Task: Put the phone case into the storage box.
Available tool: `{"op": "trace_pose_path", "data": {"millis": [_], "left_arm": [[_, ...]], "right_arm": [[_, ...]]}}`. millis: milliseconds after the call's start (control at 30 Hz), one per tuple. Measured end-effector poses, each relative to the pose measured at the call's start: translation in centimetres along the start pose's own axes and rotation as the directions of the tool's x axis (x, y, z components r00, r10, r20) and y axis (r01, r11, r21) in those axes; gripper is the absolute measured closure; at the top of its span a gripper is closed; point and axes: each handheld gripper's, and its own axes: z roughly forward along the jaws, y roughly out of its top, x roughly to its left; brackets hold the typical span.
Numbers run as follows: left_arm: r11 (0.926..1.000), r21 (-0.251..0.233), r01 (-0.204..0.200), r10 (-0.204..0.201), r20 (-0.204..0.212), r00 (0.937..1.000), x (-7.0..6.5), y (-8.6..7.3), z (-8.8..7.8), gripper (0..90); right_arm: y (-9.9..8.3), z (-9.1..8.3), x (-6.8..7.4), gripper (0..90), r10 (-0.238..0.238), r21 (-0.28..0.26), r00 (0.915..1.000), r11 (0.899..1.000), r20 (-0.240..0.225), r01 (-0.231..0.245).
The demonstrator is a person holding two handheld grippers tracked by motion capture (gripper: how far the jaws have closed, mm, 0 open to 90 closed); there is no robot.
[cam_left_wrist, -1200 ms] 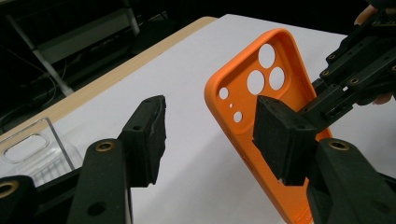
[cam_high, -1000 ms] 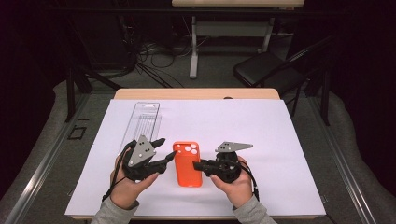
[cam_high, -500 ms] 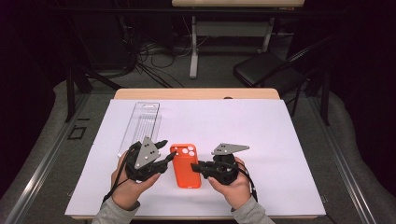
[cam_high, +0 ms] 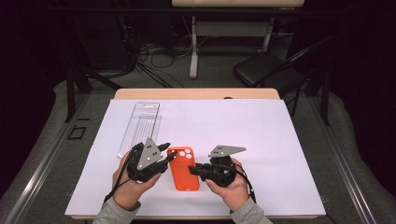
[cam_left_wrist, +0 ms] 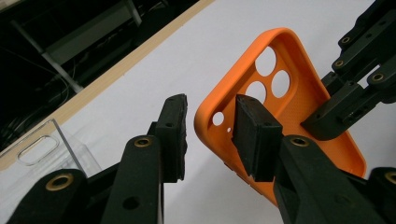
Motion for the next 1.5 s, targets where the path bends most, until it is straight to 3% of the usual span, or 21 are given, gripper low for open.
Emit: {"op": "trace_pose_path", "data": {"millis": [433,1233,1500], "left_arm": [[0.9998,0.013,-0.016,0.016,0.002,0.9999,-0.12,-0.02,0.07,71.5],[0.9989,0.031,-0.036,0.037,-0.015,0.9992,0.07,-0.04,-0.12,75.1],[0.9990,0.035,-0.027,0.028,-0.014,0.9995,0.05,-0.07,-0.10,78.0]], "right_arm": [[-0.08,0.15,0.16,81.1,-0.007,0.011,1.0000,1.000,-0.001,0.007],[-0.14,0.21,0.07,81.2,-0.002,0.010,1.0000,1.000,-0.004,0.002],[-0.15,0.17,0.08,81.2,0.002,0.009,1.0000,1.000,-0.001,-0.002]]}}
